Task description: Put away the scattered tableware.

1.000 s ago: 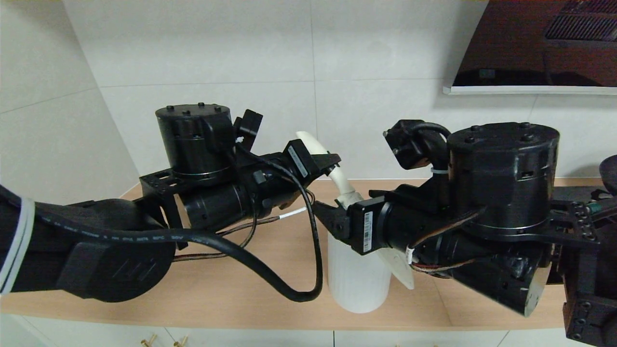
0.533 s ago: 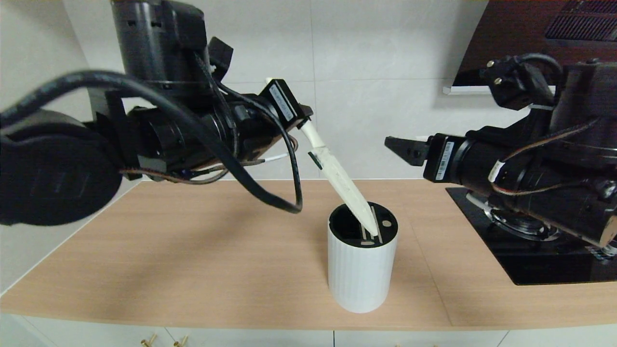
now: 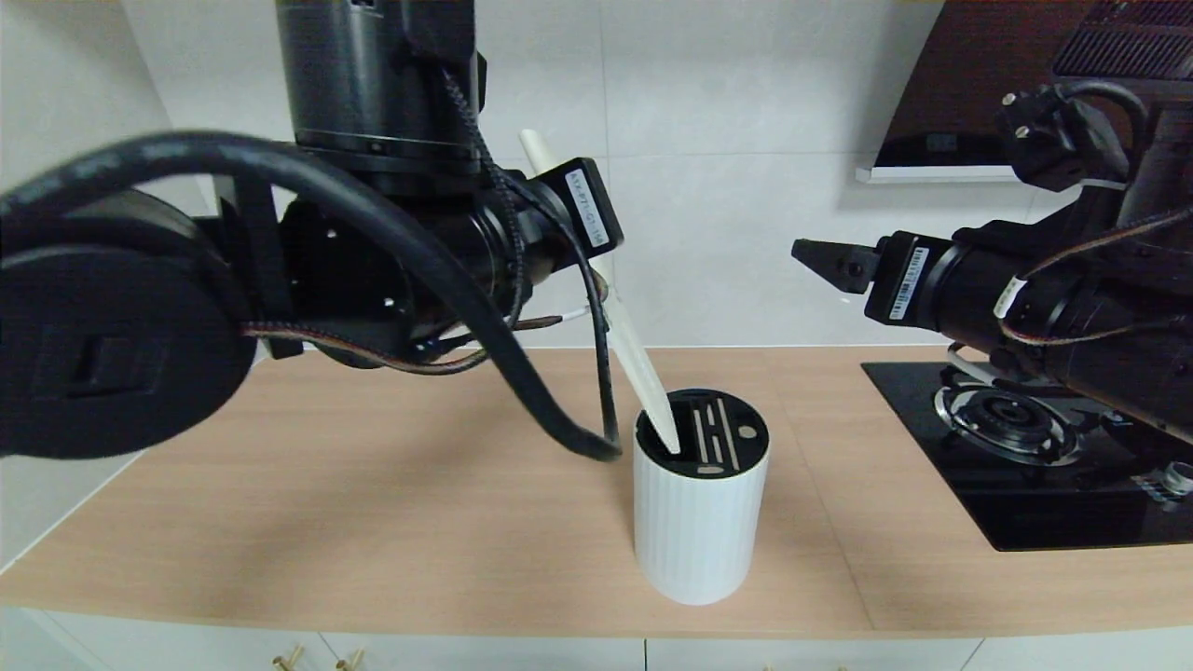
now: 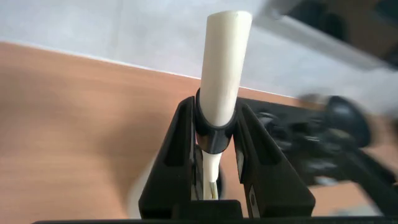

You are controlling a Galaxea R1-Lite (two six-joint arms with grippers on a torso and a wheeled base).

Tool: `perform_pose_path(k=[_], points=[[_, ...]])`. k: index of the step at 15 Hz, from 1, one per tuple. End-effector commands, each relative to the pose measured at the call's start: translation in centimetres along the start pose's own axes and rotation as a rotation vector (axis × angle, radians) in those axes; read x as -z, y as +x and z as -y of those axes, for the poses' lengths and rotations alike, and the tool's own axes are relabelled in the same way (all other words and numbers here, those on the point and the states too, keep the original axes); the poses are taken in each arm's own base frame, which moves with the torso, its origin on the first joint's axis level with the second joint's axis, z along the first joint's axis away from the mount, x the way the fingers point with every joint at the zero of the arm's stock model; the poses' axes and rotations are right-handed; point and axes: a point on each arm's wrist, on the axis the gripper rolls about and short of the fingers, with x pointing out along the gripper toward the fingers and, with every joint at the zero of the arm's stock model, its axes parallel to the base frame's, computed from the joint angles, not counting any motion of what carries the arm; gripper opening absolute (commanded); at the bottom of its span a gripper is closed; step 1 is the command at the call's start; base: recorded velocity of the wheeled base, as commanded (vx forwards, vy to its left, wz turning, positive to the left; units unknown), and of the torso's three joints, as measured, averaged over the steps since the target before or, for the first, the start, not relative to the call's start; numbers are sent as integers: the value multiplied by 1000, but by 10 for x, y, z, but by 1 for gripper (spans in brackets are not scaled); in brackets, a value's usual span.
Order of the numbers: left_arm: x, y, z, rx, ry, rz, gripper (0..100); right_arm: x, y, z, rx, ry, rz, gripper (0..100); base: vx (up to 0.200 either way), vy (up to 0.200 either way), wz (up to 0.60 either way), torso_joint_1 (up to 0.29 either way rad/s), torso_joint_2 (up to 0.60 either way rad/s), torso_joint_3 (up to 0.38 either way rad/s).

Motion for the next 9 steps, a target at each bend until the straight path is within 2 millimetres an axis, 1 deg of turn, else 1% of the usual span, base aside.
perform_pose_path(k=[1,2,5,7,9], points=[[21,12,6,-27,41,-8,0,4,4,0,4,-6,-14,100,0,0,0,0,0,0],[30,17,5,-30,83,9,0,4,4,0,4,-6,-14,100,0,0,0,0,0,0],[42,19,3,-20,171,91,0,5,4,0,5,-6,-15,100,0,0,0,0,0,0],[52,30,6,-36,193,170,0,5,4,0,5,-7,-16,100,0,0,0,0,0,0],[52,33,8,-47,195,213,0,5,4,0,5,-7,-16,100,0,0,0,0,0,0]])
